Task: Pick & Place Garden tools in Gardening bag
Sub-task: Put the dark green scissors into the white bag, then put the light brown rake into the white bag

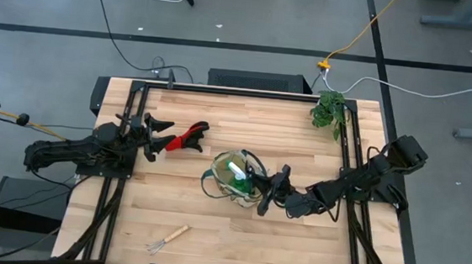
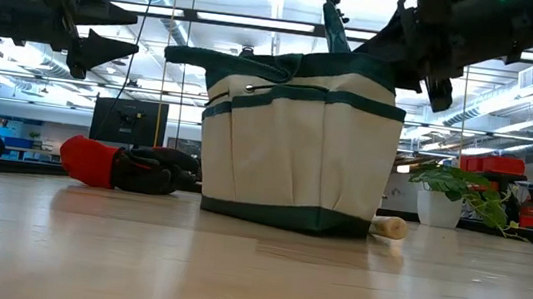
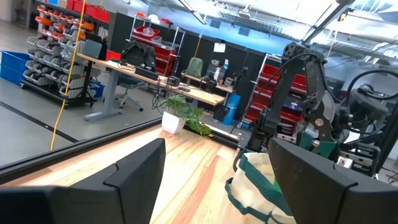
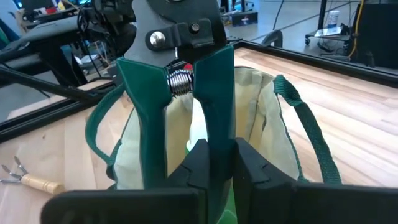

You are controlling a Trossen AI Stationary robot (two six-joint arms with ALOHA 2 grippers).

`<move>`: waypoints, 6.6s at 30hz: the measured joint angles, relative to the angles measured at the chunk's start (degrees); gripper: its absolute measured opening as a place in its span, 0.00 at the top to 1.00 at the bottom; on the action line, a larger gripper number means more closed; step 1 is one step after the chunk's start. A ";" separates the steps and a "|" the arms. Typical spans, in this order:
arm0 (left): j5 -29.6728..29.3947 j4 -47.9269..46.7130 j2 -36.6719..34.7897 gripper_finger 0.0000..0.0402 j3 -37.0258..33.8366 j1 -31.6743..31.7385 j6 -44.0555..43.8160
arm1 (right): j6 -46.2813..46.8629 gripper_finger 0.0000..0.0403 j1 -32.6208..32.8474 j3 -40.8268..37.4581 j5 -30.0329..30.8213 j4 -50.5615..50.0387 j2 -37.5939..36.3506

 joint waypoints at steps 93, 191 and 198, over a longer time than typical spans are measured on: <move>0.02 0.04 0.00 0.27 0.02 0.02 -0.11 | 37.96 0.76 -0.42 0.07 -25.03 -45.32 -18.31; 0.01 0.17 0.00 0.27 0.01 0.01 -0.07 | 48.71 0.91 -4.47 0.04 -33.27 -30.70 5.13; 0.02 0.15 0.00 0.27 0.01 0.02 -0.07 | 46.53 0.91 -7.51 -0.12 -31.99 -37.42 2.48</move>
